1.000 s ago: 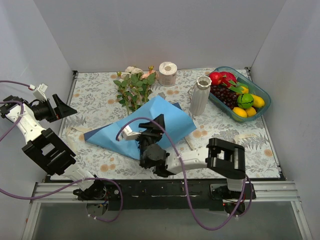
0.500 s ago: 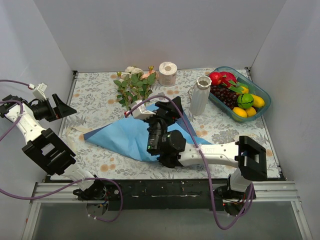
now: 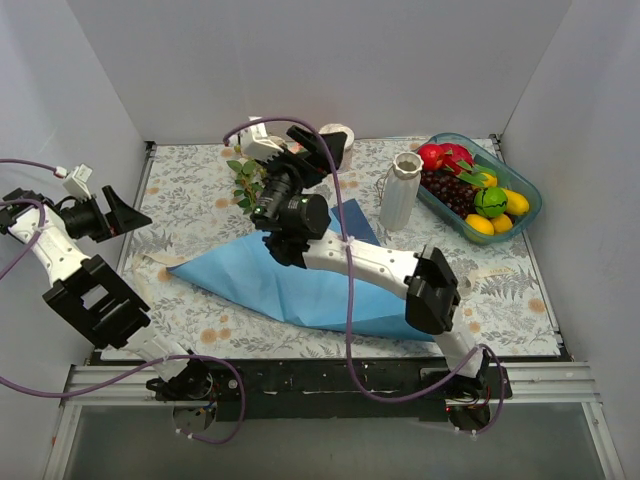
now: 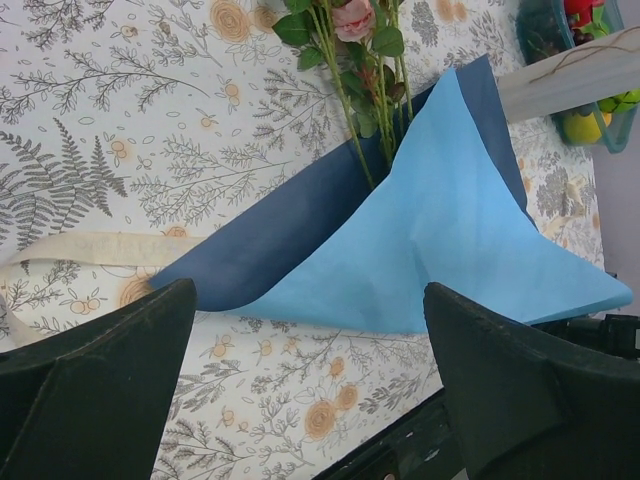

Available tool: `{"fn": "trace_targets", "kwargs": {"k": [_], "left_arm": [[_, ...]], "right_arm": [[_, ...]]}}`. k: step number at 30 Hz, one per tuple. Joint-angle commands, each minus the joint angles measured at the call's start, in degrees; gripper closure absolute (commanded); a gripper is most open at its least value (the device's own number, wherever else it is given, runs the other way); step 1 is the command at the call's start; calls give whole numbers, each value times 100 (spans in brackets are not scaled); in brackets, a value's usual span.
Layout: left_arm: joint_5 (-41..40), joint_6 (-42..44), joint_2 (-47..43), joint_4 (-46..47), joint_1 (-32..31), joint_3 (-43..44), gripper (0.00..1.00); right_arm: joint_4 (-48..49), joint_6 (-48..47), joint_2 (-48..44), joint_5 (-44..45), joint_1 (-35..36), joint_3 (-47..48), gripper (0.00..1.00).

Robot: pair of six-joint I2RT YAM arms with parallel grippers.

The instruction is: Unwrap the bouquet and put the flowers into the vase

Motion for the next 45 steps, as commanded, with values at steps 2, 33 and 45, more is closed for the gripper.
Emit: {"fn": "trace_targets", "kwargs": {"k": [2, 33, 45], "left_arm": [[283, -151, -132, -28, 74, 464, 2], [644, -424, -379, 517, -14, 262, 2], [591, -415, -317, 517, -14, 245, 2]], "right_arm": [[1219, 842, -255, -432, 190, 1727, 2], [-8487, 11646, -2392, -11405, -3834, -3360, 5], [-7222, 11716, -2006, -10168, -3412, -4629, 3]]}}
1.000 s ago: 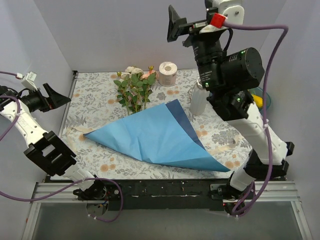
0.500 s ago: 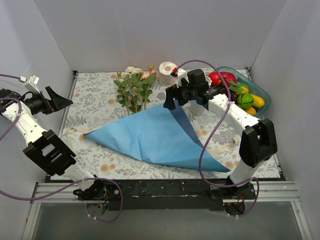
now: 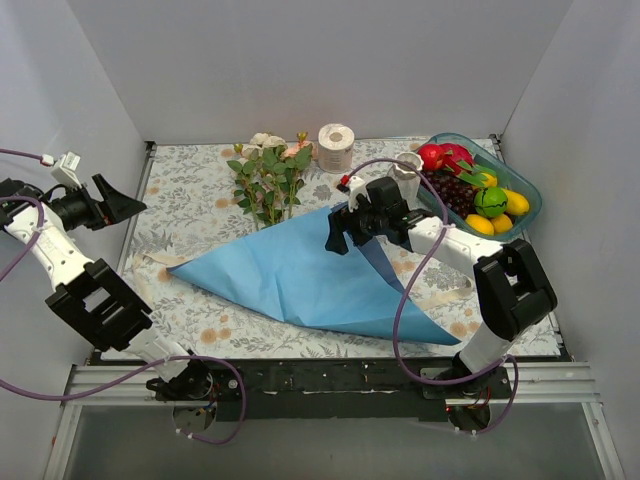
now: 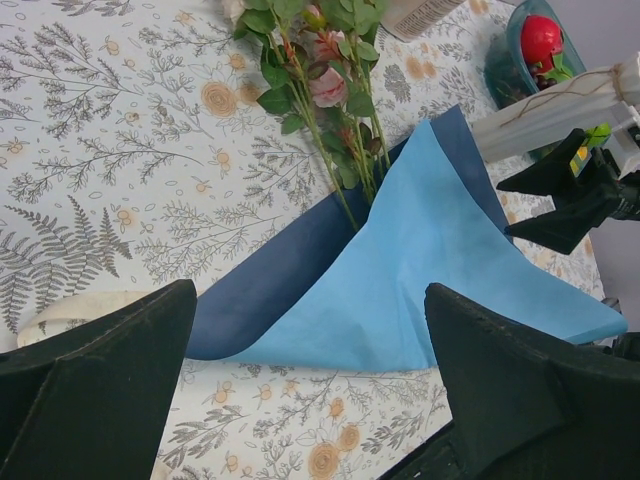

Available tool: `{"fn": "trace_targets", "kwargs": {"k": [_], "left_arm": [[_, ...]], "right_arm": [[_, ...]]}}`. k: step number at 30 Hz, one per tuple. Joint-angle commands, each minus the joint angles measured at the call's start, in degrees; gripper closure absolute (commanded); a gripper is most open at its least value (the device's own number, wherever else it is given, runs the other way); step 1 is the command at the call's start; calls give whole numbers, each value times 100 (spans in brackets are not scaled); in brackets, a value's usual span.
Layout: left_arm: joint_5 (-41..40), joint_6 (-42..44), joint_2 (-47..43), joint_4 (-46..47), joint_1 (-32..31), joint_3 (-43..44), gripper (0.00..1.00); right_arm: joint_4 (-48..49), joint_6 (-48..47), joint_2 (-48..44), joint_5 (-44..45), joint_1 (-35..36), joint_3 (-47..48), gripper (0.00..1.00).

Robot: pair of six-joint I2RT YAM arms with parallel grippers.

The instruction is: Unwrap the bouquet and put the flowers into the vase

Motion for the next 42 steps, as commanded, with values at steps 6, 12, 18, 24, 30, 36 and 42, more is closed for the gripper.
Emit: {"fn": "trace_targets", "kwargs": {"k": [6, 12, 18, 24, 30, 36, 42], "left_arm": [[-26, 165, -228, 1, -9, -140, 2], [70, 244, -237, -122, -9, -140, 2], [53, 332, -228, -148, -18, -202, 2], [27, 446, -280, -166, -36, -263, 2], [-43, 525, -377, -105, -53, -430, 2], [-87, 543, -474, -25, -97, -633, 2], [-96, 561, -535, -43, -106, -720, 2]], "right_arm": [[1290, 69, 66, 1121, 278, -533, 3], [1387, 43, 181, 1305, 269, -769, 3], [1467, 166, 251, 1026, 269, -1077, 2], [1642, 490, 295, 524, 155, -1253, 2], [1634, 562, 24, 637, 111, -1412, 2], [1432, 412, -197, 840, 32, -1570, 2], [1476, 412, -347, 1007, -12, -1798, 2]]}}
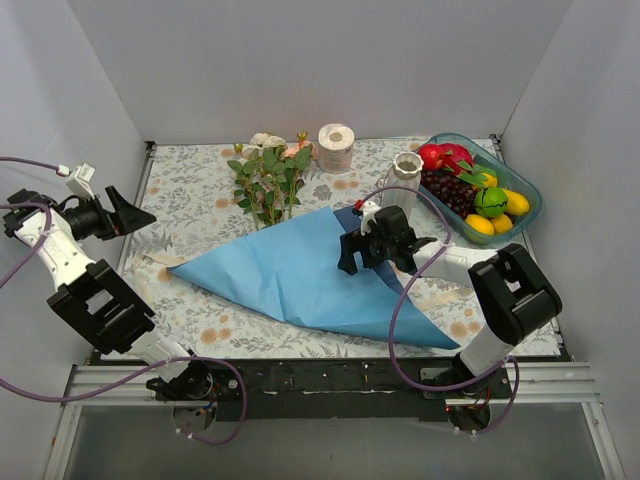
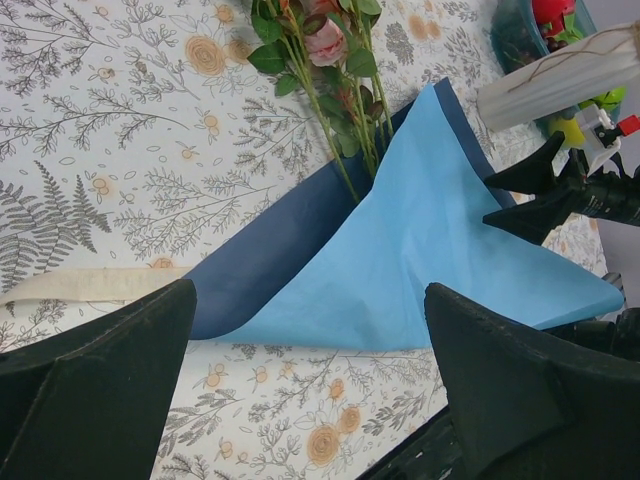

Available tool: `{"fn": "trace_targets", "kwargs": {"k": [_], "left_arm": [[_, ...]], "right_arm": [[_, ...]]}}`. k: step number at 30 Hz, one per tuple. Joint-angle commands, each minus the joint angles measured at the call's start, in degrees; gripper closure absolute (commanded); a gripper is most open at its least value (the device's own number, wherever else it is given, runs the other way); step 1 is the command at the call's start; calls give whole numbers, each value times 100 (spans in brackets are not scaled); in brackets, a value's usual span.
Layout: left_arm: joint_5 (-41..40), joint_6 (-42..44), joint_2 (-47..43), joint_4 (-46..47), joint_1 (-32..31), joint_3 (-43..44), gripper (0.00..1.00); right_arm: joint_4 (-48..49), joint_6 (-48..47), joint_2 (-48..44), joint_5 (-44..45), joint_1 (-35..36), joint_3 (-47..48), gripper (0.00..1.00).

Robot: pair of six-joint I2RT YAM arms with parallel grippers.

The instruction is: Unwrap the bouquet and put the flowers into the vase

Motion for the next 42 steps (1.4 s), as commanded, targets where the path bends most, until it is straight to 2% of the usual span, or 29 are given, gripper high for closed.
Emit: {"fn": "trace_targets", "kwargs": {"k": [1, 9, 17, 23, 27, 32, 39, 42], "left_arm": [[39, 106, -400, 44, -36, -104, 2], [13, 106, -470, 53, -45, -148, 2], [-145, 106, -672, 264, -133, -280, 2], [-181, 71, -804, 370, -150, -342, 2], [-163, 71, -830, 352, -150, -342, 2], [-163, 53, -875, 361, -150, -333, 2], [-119, 36, -892, 308, -150, -271, 2], [-84, 1, -892, 317, -150, -236, 2]], "right_arm": [[77, -47, -253, 152, -73, -177, 2], [313, 146, -297, -277, -144, -361, 2], [885, 919, -507, -1156, -311, -590, 14], [1052, 1236, -552, -1420, -407, -590, 20], [1140, 1411, -482, -1491, -469, -607, 29], [1149, 1447, -420, -1474, -548, -608, 48], [499, 920, -481, -1035, -566, -397, 49], [297, 771, -499, -876, -566, -344, 53]]}}
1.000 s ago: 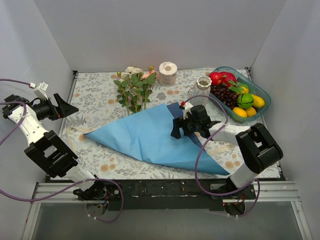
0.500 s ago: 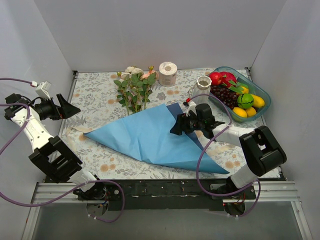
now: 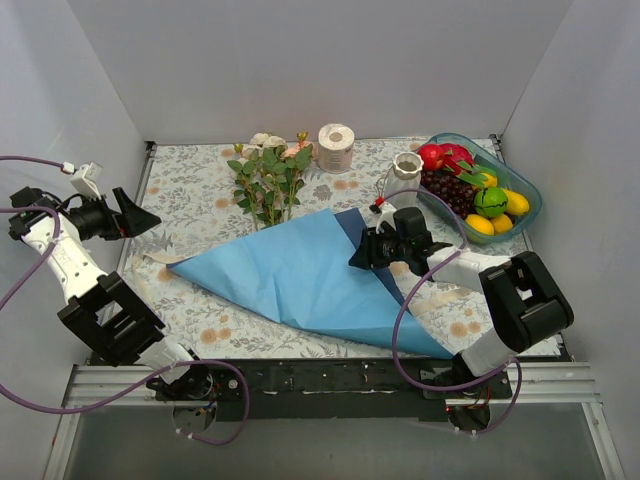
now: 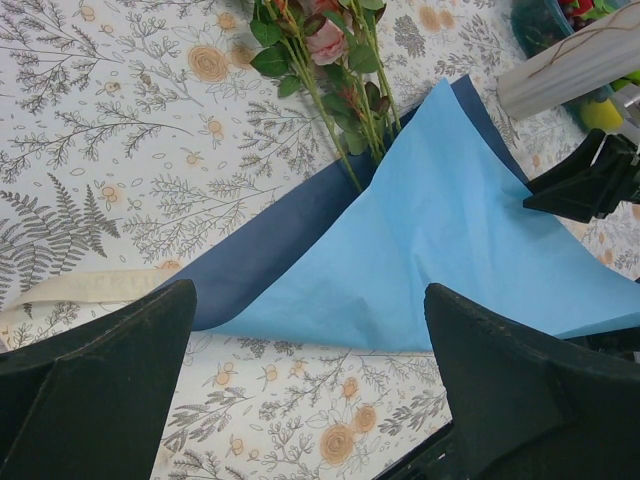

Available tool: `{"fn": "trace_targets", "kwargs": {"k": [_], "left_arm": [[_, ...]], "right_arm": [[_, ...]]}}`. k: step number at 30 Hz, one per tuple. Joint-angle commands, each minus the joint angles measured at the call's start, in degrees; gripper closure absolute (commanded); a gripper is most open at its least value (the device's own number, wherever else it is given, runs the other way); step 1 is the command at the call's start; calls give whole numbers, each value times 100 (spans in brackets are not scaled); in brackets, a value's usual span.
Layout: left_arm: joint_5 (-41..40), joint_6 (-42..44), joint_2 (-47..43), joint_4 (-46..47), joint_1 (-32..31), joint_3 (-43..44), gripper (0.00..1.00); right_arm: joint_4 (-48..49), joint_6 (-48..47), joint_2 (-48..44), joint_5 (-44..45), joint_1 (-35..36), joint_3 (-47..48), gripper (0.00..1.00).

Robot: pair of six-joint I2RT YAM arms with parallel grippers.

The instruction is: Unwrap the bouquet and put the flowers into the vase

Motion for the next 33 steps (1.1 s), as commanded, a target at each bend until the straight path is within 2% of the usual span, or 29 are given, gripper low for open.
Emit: {"fn": "trace_targets", "kwargs": {"k": [1, 3, 4, 6, 7, 13, 17, 24, 29, 33], "left_arm": [[111, -2, -287, 24, -19, 96, 2], [120, -28, -287, 15, -11, 140, 2], [128, -28, -295, 15, -11, 157, 2], [120, -46, -304, 15, -11, 175, 2], [111, -54, -313, 15, -11, 175, 2], [102, -142, -322, 50, -11, 237, 2], [85, -239, -313, 138, -11, 281, 2], [49, -327, -295, 191, -11, 360, 2], [-21, -327, -331, 174, -11, 421, 2], [-39, -327, -322, 130, -11, 526, 2]], "right_arm": [[-311, -316, -99, 267, -15, 237, 62], [-320, -325, -99, 276, -15, 229, 72], [-320, -333, -108, 285, -15, 237, 84], [-346, -325, -108, 338, -24, 255, 97], [-355, -325, -108, 355, -15, 264, 99], [-408, -185, -406, 285, -15, 483, 99], [-636, -105, -1161, 197, 99, 930, 99], [-1286, -377, -2427, 311, 906, 1582, 99], [-1787, -632, -3191, 101, 1434, 1223, 99], [-2068, -729, -3921, 259, 2013, 722, 99]]}}
